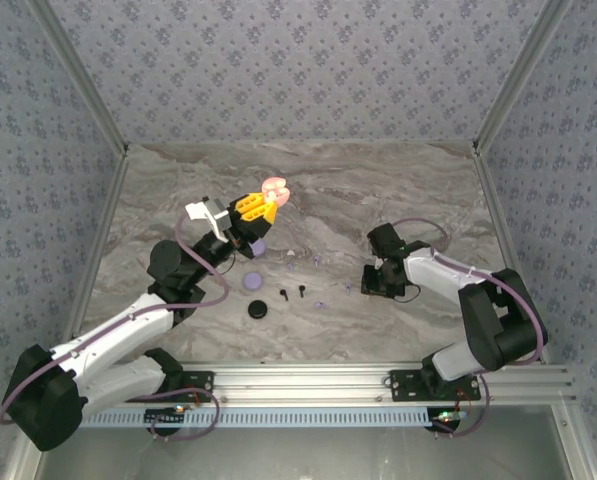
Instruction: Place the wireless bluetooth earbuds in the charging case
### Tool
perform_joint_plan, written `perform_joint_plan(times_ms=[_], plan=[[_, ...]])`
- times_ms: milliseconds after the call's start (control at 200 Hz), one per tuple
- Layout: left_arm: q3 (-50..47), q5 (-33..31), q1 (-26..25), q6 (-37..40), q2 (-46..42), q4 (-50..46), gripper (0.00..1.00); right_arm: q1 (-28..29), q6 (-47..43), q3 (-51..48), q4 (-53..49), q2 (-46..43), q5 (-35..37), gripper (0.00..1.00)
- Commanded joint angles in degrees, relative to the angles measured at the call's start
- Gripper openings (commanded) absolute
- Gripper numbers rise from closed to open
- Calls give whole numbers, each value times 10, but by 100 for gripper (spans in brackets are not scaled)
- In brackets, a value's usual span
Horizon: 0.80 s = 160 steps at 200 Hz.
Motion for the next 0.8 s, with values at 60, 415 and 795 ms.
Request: perform_joint_plan(times_ms=[60,415,795], plan=[[15,5,-3,8,-16,7,0,5,-6,-6,15,23,9,27],[16,6,-3,12,-17,-7,0,5,-29,-1,11,19,17,26],[17,6,-3,15,-21,-12,0,5,-40,25,-18,18,45,32]])
